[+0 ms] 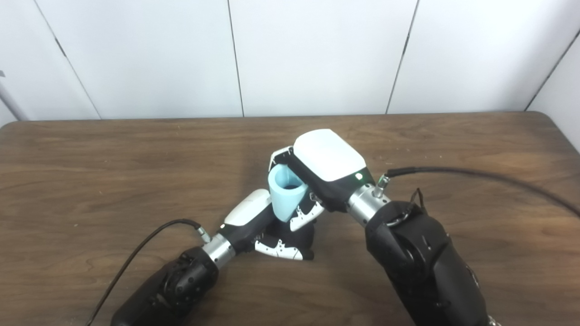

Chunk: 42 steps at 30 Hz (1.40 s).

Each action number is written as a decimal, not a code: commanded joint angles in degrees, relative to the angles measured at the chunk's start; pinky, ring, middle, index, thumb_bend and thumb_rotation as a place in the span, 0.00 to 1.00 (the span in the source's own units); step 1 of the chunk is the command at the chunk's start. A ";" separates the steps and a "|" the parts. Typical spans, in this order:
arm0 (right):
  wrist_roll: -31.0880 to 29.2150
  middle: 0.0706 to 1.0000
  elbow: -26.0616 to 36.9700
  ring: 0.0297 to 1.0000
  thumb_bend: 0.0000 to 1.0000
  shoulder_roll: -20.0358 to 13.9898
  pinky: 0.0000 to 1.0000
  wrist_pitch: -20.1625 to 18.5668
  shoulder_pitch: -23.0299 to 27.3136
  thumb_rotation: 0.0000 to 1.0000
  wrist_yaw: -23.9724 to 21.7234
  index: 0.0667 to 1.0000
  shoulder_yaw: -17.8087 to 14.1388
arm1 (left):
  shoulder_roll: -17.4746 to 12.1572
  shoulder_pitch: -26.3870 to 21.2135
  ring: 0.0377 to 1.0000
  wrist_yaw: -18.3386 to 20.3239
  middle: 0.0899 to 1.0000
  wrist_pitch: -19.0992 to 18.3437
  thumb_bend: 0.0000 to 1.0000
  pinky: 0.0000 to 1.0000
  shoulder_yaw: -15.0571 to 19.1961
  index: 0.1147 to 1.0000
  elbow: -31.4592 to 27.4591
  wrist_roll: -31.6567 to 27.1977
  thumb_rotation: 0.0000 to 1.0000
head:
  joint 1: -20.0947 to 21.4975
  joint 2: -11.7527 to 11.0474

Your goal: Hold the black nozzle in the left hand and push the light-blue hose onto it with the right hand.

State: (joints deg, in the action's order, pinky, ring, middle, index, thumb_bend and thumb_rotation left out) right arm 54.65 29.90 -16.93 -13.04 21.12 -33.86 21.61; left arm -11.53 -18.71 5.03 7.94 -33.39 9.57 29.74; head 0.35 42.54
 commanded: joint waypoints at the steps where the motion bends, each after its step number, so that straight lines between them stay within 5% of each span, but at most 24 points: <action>1: 2.24 0.36 -2.24 0.29 0.52 -1.69 0.24 0.65 -2.25 0.01 -4.84 0.49 2.29 | -2.86 5.28 0.84 8.60 0.68 -5.86 0.57 0.81 -2.70 0.41 4.17 1.70 0.44 | 0.04 0.05; 9: 3.54 0.40 -2.10 0.40 0.52 -2.12 0.36 1.81 -2.44 0.01 -4.95 0.49 2.99 | -2.77 5.21 0.84 8.87 0.68 -6.12 0.57 0.81 -2.65 0.42 3.90 1.50 0.44 | -0.09 0.14; 20: 4.90 0.44 -2.09 0.47 0.53 -2.78 0.40 2.19 -3.60 0.01 -5.59 0.47 3.62 | -2.60 5.25 0.84 8.63 0.68 -5.83 0.57 0.82 -2.58 0.42 4.02 1.34 0.44 | -0.20 0.33; 23: 5.56 0.51 -2.07 0.47 0.52 -2.90 0.42 1.31 -3.72 0.13 -7.09 0.46 3.72 | -2.57 5.22 0.84 8.71 0.68 -5.97 0.57 0.82 -2.58 0.42 4.00 1.33 0.44 | -0.19 0.39; 27: 7.12 0.60 -2.39 0.52 0.80 -2.95 0.45 0.26 -4.17 0.27 -8.85 0.66 4.05 | -2.62 5.21 0.84 8.84 0.68 -6.09 0.57 0.82 -2.59 0.42 3.88 1.32 0.44 | -0.22 0.39; 29: 8.01 0.62 -2.22 0.54 0.83 -2.81 0.46 0.10 -4.46 0.28 -9.49 0.69 4.15 | -2.68 5.25 0.84 8.88 0.68 -6.13 0.57 0.82 -2.57 0.42 3.73 1.32 0.44 | -0.19 0.40; 34: 11.10 0.81 -1.43 0.78 0.84 -2.10 0.74 -0.05 -5.85 0.36 -11.60 0.80 4.44 | -2.82 5.30 0.84 9.04 0.68 -6.11 0.57 0.82 -2.50 0.43 3.54 1.47 0.44 | -0.18 0.41; 42: 11.48 0.84 -1.32 0.82 0.84 -1.51 0.80 -0.01 -6.18 0.37 -12.05 0.83 4.00 | -3.03 5.35 0.84 9.00 0.68 -5.88 0.57 0.82 -2.55 0.44 3.64 1.65 0.44 | 0.04 0.45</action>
State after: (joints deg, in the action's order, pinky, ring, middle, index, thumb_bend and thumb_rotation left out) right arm 65.87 31.71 -17.04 -13.06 18.86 -37.36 24.12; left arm -11.50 -18.59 5.57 7.85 -33.37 9.28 29.68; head 0.35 42.98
